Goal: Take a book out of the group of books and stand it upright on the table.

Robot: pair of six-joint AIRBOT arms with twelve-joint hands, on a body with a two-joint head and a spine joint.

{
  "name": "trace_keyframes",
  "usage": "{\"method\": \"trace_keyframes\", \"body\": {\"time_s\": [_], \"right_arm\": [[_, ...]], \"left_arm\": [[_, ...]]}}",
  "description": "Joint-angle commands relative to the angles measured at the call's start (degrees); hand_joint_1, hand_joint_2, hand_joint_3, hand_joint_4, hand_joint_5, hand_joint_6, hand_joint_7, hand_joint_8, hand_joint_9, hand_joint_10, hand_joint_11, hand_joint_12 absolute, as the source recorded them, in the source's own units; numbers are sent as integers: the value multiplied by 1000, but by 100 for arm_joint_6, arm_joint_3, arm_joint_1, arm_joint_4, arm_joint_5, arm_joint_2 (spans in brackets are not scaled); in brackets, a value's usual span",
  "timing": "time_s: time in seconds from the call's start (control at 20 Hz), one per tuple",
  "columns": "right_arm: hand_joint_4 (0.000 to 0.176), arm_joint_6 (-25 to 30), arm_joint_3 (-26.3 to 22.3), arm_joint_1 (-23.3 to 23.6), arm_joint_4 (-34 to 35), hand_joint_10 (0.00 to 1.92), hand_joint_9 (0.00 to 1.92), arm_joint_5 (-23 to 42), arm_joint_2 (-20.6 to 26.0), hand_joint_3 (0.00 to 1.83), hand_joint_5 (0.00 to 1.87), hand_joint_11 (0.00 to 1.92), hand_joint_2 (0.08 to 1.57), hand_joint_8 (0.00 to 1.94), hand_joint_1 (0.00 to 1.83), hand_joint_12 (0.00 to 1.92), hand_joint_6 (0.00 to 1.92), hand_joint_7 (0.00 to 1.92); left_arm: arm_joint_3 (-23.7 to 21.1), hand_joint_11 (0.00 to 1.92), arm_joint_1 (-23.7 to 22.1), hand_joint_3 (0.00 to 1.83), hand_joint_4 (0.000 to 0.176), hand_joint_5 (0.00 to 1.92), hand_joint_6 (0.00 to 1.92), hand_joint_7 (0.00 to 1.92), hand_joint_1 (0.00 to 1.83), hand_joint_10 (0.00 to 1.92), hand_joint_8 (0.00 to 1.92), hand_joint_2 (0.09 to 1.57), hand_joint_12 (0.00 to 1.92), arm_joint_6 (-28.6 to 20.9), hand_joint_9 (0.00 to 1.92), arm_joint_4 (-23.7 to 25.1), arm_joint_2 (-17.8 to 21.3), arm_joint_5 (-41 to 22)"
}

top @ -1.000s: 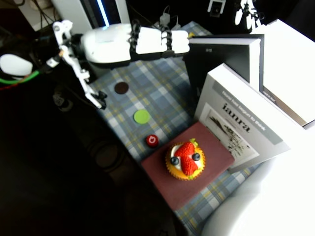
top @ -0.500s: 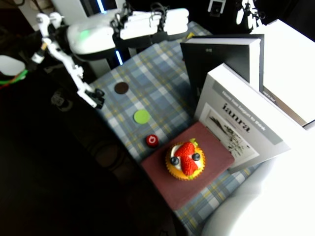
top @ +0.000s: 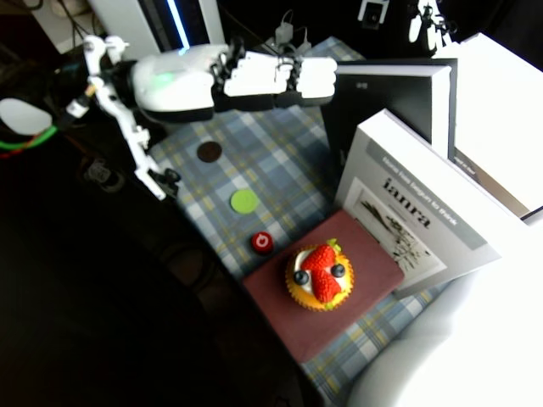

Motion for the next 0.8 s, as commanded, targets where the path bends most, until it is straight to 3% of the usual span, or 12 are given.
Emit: {"method": "trace_keyframes", "body": {"time_s": [0.0,0.1,0.2,0.35,0.4,0.45,0.5,0.6,0.65,0.75], "right_arm": [[176,-13,-5,89,148,0,0,718,-4,0,308,0,1135,0,0,0,0,0],[176,-13,-26,89,148,0,0,760,5,0,319,0,1131,0,0,0,6,0],[157,-13,-73,88,148,0,0,880,49,0,318,0,1137,0,0,0,5,0],[106,-13,-146,85,147,0,0,1170,145,8,317,0,1168,0,0,0,2,0],[162,-13,-166,84,147,0,0,1292,164,9,223,0,1174,0,17,0,0,0],[173,-13,-181,83,148,0,0,1377,177,0,271,0,1136,0,164,0,24,0],[175,-13,-204,83,144,0,0,1443,194,0,314,0,1080,0,265,0,13,0],[176,-13,-222,84,19,0,0,1404,195,0,413,0,1067,0,290,0,13,0],[176,-14,-212,84,-7,0,0,1352,179,0,314,0,1052,0,219,0,2,0],[176,-14,-104,99,-8,0,0,1174,78,0,325,0,1064,0,266,0,12,0]], "left_arm": [[11,0,-9,0,54,536,1,300,180,1,0,1416,0,-75,193,43,-12,-710],[12,0,3,2,55,529,2,292,171,0,1,1423,0,-92,183,37,-16,-715],[10,0,16,0,59,529,1,288,177,0,0,1420,0,-109,175,37,-17,-726],[12,0,31,0,52,538,4,298,195,2,3,1423,0,-134,180,34,-23,-731],[12,0,32,2,54,535,2,293,194,0,1,1427,0,-134,175,34,-26,-731],[12,0,35,3,51,536,1,293,181,0,0,1432,0,-135,176,34,-27,-732],[12,0,39,3,54,536,1,293,179,1,1,1432,0,-135,177,32,-29,-734],[18,0,40,1,49,539,2,294,179,1,1,1428,0,-141,177,27,-30,-729],[21,0,40,0,44,546,3,299,191,2,2,1427,0,-144,183,27,-34,-728],[33,0,40,1,46,540,0,297,176,0,0,1427,0,-167,179,27,-42,-732]]}}
